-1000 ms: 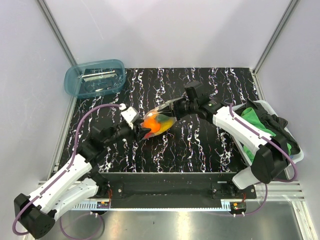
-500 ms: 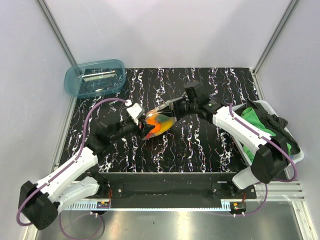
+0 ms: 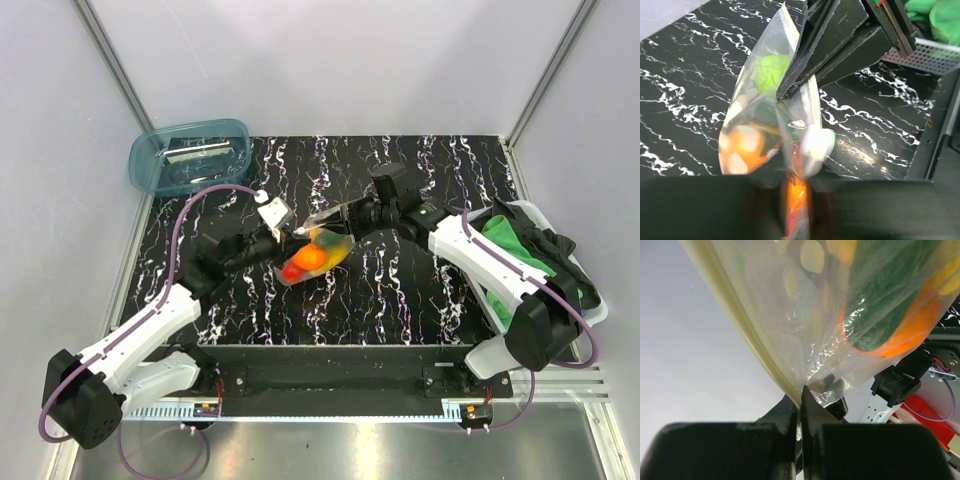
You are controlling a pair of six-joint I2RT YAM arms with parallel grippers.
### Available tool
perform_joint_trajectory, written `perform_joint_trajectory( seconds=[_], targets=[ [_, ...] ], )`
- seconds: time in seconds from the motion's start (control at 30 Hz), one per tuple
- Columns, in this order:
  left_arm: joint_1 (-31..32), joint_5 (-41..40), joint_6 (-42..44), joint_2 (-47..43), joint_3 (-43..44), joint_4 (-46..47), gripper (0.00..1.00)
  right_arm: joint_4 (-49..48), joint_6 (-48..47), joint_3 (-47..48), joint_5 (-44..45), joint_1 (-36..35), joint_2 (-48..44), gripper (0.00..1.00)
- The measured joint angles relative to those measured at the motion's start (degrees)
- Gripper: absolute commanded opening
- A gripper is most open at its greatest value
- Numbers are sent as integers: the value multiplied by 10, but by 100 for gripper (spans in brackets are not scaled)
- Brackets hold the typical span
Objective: Open the zip-top bag and remove the fake food
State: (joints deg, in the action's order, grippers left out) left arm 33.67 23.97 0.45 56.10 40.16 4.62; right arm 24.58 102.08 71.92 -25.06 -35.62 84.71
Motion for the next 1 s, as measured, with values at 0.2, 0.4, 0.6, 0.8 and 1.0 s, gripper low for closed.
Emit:
perform_joint_trajectory(
  seconds=[0.2,0.4,0.6,0.8,1.0],
  targets=[
    [-23,51,-36,3,5,-10,0,-9,-76,-19,-8,6,-16,63],
    [-50,118,-114,27,35,-50,0,31,-300,-5,-58,28,-15,84],
    [-54,194,-197,80,71,-63,0,132,-581,58,-102,15,-23,91],
    [-55,235,-232,101,96,-71,0,175,-779,86,-101,8,-95,93],
    [-56,278,-256,100,98,-82,0,148,-879,110,-117,8,-100,88]
  ],
)
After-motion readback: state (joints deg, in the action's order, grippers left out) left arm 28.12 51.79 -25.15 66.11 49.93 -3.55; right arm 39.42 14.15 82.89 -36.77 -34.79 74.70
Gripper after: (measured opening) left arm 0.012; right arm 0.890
